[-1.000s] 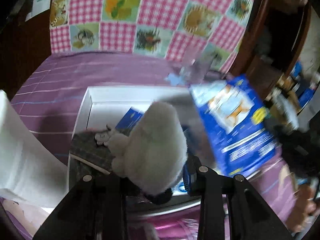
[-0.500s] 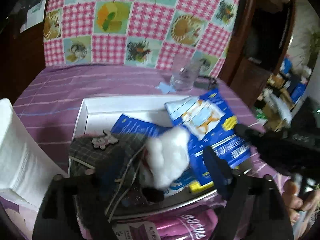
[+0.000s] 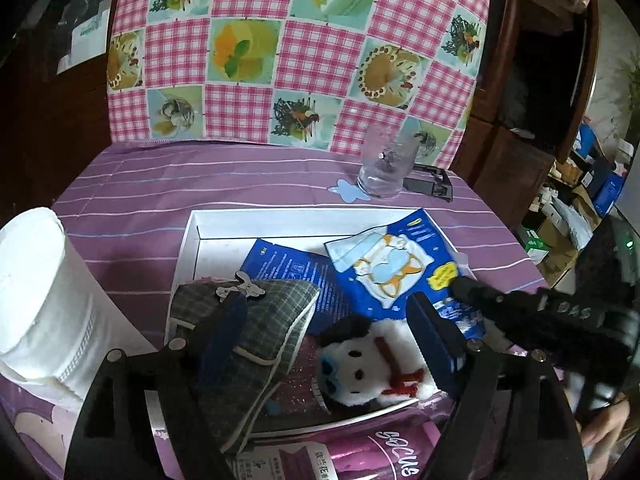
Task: Organize soft objects
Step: 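Lower the plush toy and blue packet into the box and open both grippers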
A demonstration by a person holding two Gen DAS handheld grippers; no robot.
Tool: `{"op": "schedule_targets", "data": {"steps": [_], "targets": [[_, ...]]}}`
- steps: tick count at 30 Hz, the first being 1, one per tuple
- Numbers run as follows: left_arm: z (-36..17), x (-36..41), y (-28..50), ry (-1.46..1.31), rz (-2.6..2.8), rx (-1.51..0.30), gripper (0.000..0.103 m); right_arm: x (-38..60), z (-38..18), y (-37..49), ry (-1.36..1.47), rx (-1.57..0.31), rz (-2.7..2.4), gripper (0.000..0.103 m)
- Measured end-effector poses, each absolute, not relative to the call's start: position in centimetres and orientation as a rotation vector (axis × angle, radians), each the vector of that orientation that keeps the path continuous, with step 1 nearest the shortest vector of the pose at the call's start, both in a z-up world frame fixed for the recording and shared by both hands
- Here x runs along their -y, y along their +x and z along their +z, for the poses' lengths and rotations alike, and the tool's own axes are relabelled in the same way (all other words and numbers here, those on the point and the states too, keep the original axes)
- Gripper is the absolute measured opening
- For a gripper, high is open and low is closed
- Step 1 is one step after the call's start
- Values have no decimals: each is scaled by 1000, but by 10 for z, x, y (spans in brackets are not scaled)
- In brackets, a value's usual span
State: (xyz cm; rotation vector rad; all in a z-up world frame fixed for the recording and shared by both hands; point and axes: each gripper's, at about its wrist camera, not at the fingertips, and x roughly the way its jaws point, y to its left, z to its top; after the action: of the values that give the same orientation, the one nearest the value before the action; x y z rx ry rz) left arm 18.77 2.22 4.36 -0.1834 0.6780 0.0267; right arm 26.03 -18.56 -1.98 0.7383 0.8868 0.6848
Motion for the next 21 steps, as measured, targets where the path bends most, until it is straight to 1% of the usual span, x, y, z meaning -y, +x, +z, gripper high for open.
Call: {"op": "schedule_targets", "data": {"steps": [5, 8, 12, 14, 15, 17, 18, 19, 21], "targets": [[46, -24, 184, -180, 72, -658, 82, 177, -15, 256, 655, -839, 638, 6], [48, -25, 183, -182, 85, -647, 82, 166, -11, 252, 551, -831, 620, 9], [49, -20, 181, -144, 112, -632, 82, 155, -10, 253, 469, -883, 613, 11], [49, -18, 182, -118, 116, -633, 82, 158, -9, 255, 496, -907, 617, 13], [50, -17, 183, -112, 115, -634, 82, 162, -7, 255, 515, -916, 614, 15], [51, -17, 182, -107, 109, -628, 82, 168, -1, 255, 522, -904, 600, 24], [51, -17, 182, -111, 105, -626, 82, 172, 5, 253, 516, -878, 596, 36], [53, -18, 182, -124, 97, -629, 82, 173, 10, 251, 508, -857, 591, 56], [55, -20, 181, -145, 84, -627, 82, 178, 23, 244, 485, -803, 588, 76]]}}
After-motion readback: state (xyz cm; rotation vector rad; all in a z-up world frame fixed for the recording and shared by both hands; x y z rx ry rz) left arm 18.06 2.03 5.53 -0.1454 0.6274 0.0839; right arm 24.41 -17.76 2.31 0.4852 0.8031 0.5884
